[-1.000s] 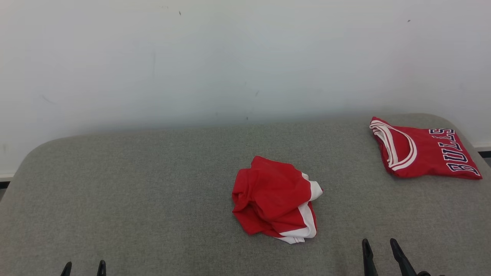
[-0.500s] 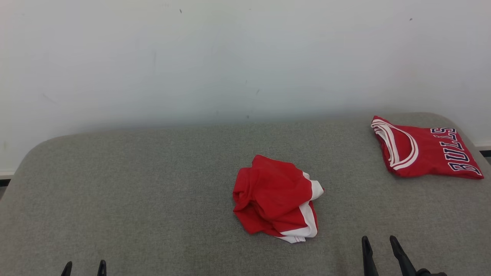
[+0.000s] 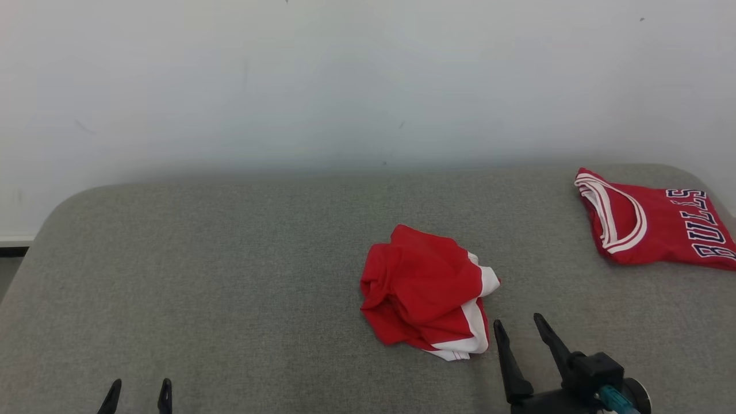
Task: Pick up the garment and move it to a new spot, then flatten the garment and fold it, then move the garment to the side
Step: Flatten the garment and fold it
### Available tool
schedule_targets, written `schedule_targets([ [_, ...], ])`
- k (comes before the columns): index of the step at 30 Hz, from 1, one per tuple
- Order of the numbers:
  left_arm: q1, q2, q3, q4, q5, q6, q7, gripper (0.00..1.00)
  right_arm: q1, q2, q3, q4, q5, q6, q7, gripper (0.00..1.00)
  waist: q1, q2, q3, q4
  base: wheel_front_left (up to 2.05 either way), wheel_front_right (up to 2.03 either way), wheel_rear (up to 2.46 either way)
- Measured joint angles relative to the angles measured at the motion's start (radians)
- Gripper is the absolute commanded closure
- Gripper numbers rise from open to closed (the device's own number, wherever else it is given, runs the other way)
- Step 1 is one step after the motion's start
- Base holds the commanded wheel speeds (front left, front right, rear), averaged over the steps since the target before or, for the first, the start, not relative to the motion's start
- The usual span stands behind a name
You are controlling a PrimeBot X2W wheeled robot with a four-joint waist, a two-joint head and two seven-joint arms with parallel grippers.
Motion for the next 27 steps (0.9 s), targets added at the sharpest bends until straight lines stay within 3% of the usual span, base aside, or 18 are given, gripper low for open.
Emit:
schedule_targets([
  [16, -0.047, 0.021, -0.053, 0.018, -0.026, 0.0, 0.0, 0.0, -0.267, -0.004, 0.019, 0.526, -0.03, 0.0, -0.017, 0.0, 0.0, 0.0, 0.037, 0.083, 0.0, 0.0, 0.0],
  [17, -0.049, 0.023, -0.056, 0.019, -0.026, 0.0, 0.0, 0.0, -0.278, -0.002, 0.017, 0.553, -0.029, 0.0, -0.018, 0.4, 0.0001, 0.0, 0.04, 0.088, 0.0, 0.0, 0.0],
  [18, -0.05, 0.025, -0.056, 0.021, -0.027, 0.0, 0.0, 0.0, -0.289, 0.0, 0.018, 0.577, -0.029, 0.0, -0.018, 1.0, 0.0, 0.0, 0.042, 0.092, 0.0, 0.0, 0.0],
  [22, -0.054, 0.028, -0.062, 0.028, -0.028, 0.0, 0.0, 0.0, -0.312, 0.003, 0.006, 0.625, -0.016, 0.0, -0.021, 1.0, 0.0001, 0.0, 0.043, 0.105, 0.0, 0.0, 0.0],
  [27, -0.051, 0.02, -0.044, 0.029, -0.028, 0.0, 0.0, 0.0, -0.307, -0.046, -0.028, 0.534, -0.008, 0.0, -0.022, 1.0, 0.0, -0.0001, 0.031, 0.096, 0.0, 0.0, 0.0],
])
